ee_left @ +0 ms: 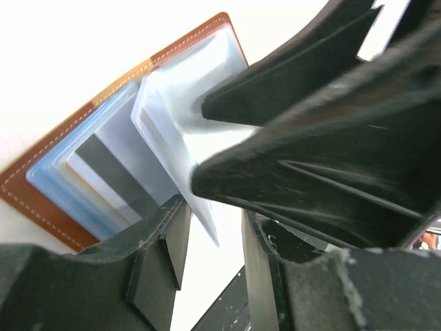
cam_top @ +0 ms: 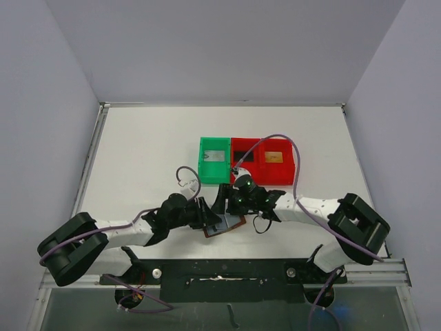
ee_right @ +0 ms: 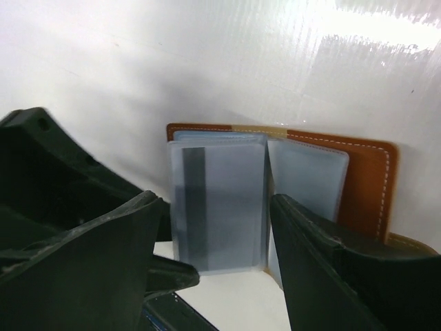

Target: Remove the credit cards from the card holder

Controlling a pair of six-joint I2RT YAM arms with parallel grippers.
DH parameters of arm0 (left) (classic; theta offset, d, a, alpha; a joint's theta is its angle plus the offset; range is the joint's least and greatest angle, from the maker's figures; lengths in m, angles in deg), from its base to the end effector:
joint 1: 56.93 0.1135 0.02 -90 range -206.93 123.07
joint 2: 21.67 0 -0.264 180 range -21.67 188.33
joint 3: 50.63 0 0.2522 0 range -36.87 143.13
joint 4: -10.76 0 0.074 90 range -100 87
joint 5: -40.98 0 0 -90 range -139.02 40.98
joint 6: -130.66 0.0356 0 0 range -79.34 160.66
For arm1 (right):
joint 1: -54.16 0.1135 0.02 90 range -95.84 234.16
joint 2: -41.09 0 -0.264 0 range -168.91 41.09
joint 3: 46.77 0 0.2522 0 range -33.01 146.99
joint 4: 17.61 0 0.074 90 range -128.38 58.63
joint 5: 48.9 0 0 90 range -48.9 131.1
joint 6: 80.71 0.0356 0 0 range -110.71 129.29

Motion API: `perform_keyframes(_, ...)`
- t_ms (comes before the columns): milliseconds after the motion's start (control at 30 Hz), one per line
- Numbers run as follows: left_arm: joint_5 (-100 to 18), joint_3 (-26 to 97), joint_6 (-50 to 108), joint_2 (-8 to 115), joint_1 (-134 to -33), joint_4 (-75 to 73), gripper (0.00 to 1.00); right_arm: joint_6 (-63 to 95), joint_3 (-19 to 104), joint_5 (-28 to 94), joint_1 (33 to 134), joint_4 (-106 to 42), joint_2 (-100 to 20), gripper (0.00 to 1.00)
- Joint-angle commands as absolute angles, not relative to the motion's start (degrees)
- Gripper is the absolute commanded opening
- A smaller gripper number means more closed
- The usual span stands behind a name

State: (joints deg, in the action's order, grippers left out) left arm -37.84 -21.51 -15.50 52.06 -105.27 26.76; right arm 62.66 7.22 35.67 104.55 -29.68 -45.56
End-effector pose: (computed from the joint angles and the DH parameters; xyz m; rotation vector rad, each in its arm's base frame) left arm 0.1419 -0.1698 0.1377 -0.0239 2.3402 -1.2367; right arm 0.1853 0.2291 0.1639 0.0160 2.5736 0.9194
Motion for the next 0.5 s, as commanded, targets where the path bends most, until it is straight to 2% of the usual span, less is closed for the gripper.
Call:
perform_keyframes(0,-38.1,-17.2,-13.2,53.6,-105.3,30.9,0.34,60.0,6.6,34.9,103.8,-30.8,-38.0,0.67)
perform_keyframes(267,-34.4,-11.0,-12.2,61.5,-106.0,31.9,0.37,61.0,4.4,41.7,101.3,-37.6,-30.4,0.67)
perform_keyframes(367,-32.7,-7.3,-11.9,65.2,-106.5,30.5,0.46,62.0,2.6,45.1,100.3,-39.9,-26.8,0.67)
perform_keyframes(467,-31.3,-0.3,-8.8,68.6,-107.5,20.7,0.50,63.5,-0.7,45.3,97.4,-38.4,-24.2,0.67)
